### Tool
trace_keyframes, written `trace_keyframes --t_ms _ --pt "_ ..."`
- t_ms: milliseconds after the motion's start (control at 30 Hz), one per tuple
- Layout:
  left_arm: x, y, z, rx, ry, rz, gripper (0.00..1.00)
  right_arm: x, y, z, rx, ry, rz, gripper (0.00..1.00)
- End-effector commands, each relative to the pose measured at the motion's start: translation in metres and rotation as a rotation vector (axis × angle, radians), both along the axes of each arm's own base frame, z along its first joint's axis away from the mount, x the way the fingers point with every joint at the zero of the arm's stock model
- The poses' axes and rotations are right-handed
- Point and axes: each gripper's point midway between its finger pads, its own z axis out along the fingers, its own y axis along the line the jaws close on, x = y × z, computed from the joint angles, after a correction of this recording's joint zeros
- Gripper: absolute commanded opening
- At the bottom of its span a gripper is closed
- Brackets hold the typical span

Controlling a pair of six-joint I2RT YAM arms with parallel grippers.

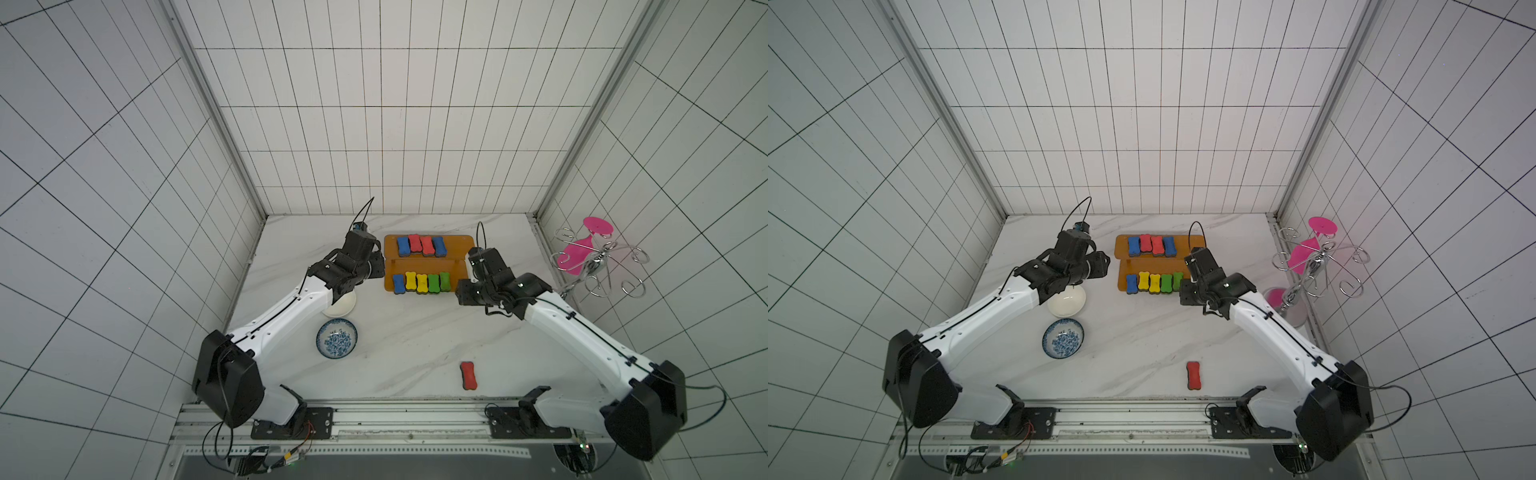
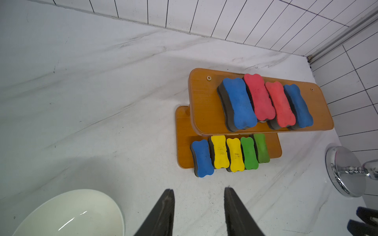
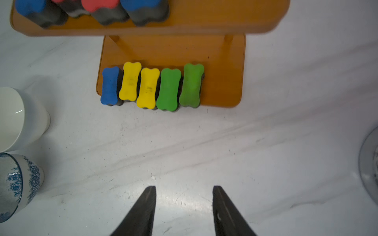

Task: Remove the whiteboard erasers from the shelf
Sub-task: Pick up the whiteboard eraser from the shelf.

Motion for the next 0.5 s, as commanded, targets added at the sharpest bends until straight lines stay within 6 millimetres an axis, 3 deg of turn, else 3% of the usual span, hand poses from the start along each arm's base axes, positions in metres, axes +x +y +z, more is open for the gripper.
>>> trace_keyframes --t_ms 0,200,300,467 --pt "0.002 -0.008 0.020 -0.051 -0.072 -0.031 0.43 0.035 0.021 0.020 0.011 -0.037 0.123 0.45" --pt "0.001 -0.006 0.007 -0.026 -0.062 -0.035 0.43 0.099 0.035 0.048 -0.013 -0.130 0.123 0.47" --pt "0.000 -0.008 0.000 -0.023 -0.040 -0.042 0.43 0.120 0.039 0.053 -0.019 -0.147 0.118 0.48" --pt "-0.002 -0.006 -0.001 -0.021 -0.032 -0.046 0.43 0.140 0.044 0.043 -0.027 -0.131 0.122 0.50"
